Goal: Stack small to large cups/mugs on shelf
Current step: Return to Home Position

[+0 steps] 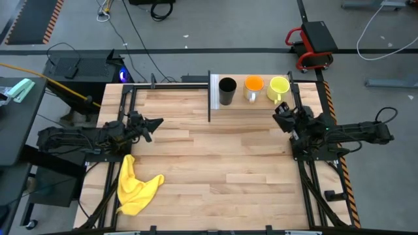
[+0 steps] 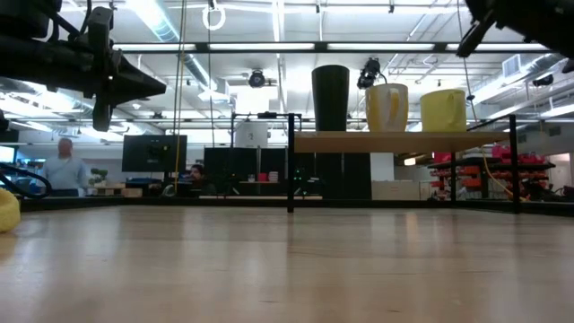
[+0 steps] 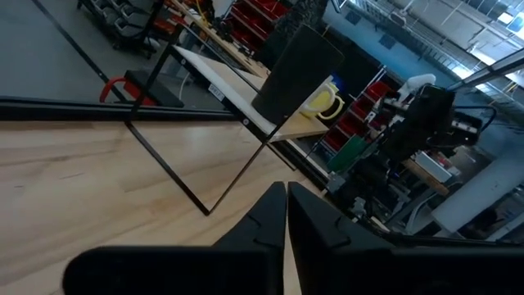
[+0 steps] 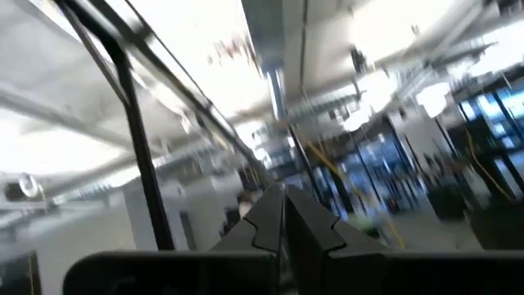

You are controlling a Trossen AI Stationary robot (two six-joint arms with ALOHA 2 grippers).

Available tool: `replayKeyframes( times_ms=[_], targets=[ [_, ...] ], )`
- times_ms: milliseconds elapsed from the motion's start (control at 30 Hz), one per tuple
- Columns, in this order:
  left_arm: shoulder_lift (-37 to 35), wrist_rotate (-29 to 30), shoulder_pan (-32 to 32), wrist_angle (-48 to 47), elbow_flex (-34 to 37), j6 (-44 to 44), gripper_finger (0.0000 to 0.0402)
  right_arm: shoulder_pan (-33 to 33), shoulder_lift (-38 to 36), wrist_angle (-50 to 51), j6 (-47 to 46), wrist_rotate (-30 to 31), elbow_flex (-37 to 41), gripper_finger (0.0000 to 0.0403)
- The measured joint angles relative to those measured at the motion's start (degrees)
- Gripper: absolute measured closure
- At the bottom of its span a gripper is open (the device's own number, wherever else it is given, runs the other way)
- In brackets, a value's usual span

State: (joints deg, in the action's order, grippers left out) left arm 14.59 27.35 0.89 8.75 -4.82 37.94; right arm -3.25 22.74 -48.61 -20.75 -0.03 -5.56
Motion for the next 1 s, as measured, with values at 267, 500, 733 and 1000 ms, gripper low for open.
replayKeyframes(
  times_ms=[267,500,733,1000],
  targets=[
    [0.0,0.02,0.02,0.02,0.0,1.91,0.037,-2.33,-4.5,-5.91,-0.02,-0.03,0.09,0.038],
    [0.0,0.02,0.02,0.02,0.0,1.94,0.0379,-3.39,-11.35,-0.87,-0.18,-1.36,0.49,0.038],
    [0.0,0.02,0.0,0.02,0.0,1.09,0.0382,-3.39,-11.82,6.11,0.54,-1.04,0.55,0.038],
    [0.0,0.02,0.01,-0.62,-0.04,-10.0,0.037,-3.39,-11.65,22.63,1.01,0.26,0.55,0.038]
  ],
)
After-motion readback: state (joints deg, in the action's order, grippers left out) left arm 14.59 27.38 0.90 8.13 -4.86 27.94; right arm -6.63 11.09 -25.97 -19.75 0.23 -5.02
